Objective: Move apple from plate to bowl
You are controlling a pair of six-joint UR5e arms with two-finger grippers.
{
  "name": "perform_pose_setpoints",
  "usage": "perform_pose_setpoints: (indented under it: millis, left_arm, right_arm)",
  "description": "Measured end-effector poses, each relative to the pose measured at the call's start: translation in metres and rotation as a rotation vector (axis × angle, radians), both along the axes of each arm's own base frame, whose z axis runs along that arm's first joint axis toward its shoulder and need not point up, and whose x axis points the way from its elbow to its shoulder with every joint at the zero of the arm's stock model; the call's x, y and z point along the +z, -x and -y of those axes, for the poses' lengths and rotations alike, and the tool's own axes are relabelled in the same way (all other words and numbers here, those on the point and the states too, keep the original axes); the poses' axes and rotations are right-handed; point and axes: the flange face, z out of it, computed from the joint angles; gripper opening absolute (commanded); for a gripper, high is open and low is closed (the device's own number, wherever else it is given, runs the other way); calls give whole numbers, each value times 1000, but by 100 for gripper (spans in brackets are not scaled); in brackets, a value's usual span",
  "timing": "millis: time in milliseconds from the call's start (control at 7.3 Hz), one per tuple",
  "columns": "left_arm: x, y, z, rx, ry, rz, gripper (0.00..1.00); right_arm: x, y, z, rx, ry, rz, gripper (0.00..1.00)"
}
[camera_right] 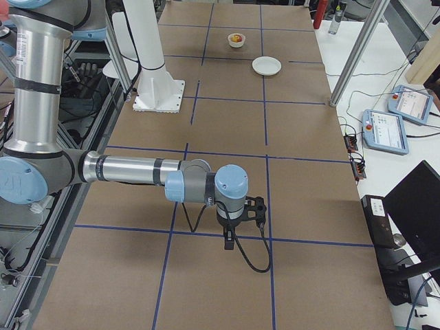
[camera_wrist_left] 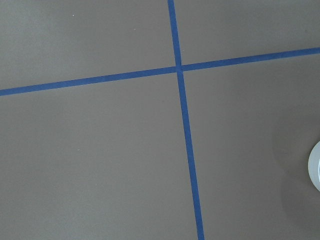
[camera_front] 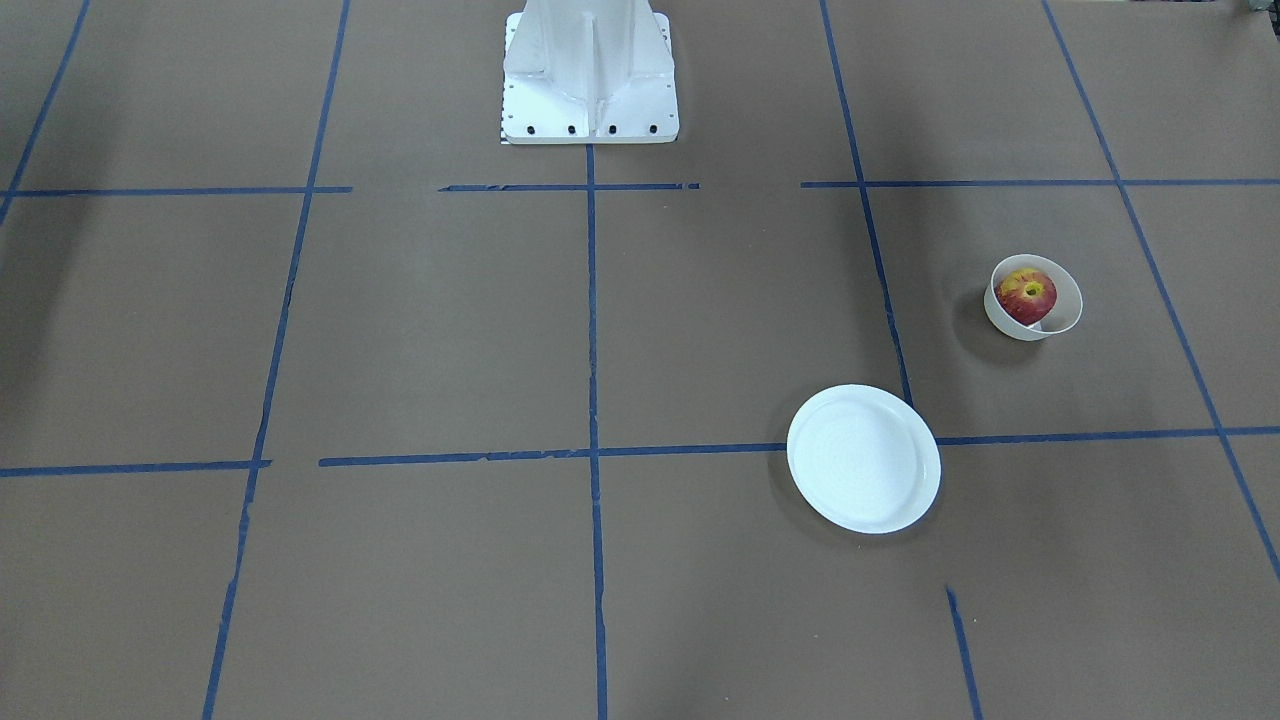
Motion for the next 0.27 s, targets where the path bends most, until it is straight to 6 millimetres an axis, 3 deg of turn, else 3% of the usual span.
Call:
perform_pose_setpoints:
  millis: [274]
  left_arm:
    - [-1, 0, 2, -1, -2, 0, 100]
  right_arm:
    - [0, 0, 0, 0, 1, 0, 100]
